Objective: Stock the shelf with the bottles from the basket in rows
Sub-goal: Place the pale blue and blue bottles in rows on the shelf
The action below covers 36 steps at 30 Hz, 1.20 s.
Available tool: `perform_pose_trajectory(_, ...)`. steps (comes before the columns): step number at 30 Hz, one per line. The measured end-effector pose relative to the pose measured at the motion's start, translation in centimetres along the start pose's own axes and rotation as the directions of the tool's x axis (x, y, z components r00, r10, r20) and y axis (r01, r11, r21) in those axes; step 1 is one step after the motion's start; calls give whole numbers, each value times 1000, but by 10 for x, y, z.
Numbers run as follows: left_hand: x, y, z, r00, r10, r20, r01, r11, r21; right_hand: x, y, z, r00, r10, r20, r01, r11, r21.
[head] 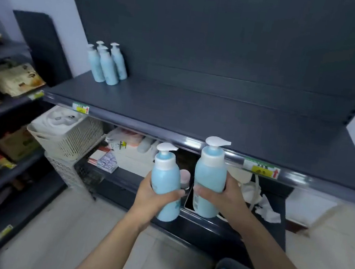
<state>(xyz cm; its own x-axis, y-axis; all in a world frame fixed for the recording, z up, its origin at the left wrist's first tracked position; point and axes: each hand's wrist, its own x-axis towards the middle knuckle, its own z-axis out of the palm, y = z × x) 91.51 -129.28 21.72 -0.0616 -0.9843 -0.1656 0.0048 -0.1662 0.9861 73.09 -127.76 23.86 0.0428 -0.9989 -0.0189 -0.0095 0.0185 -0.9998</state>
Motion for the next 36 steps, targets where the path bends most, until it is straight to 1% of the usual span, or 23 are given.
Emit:
perform_pose_trajectory(6,38,32,-83,991,104,-85,-105,994,-10,61,-28,79,996,-69,47,69,998,12)
perform_pose_trajectory(8,54,41,-111,987,136,-91,-138,990,-16,82,-32,106,996,-82,40,81,997,15)
perform_pose_trajectory(14,114,76,-203,960,244,-136,-241,970,38,162,-40,189,995,-98,11,98,995,15)
perform_pose_trajectory(19,163,93,-258,936,276,-217,-273,961,44,224,-43,239,997,-83,9,83,997,9)
perform_pose_trajectory(23,214,101,-288,920,302,-251,-296,953,62,278,-43,267,993,-114,13,114,993,-19)
perform_pose_trajectory(29,289,106,-319,904,290,-314,-273,957,96,363,-38,295,992,-126,27,126,992,0)
perform_pose_trajectory(33,333,112,-340,901,280,-332,-260,960,105,411,-34,316,989,-144,39,144,990,7)
perform_pose_trajectory(36,366,116,-356,906,277,-319,-249,960,126,441,-27,333,991,-135,17,135,991,9)
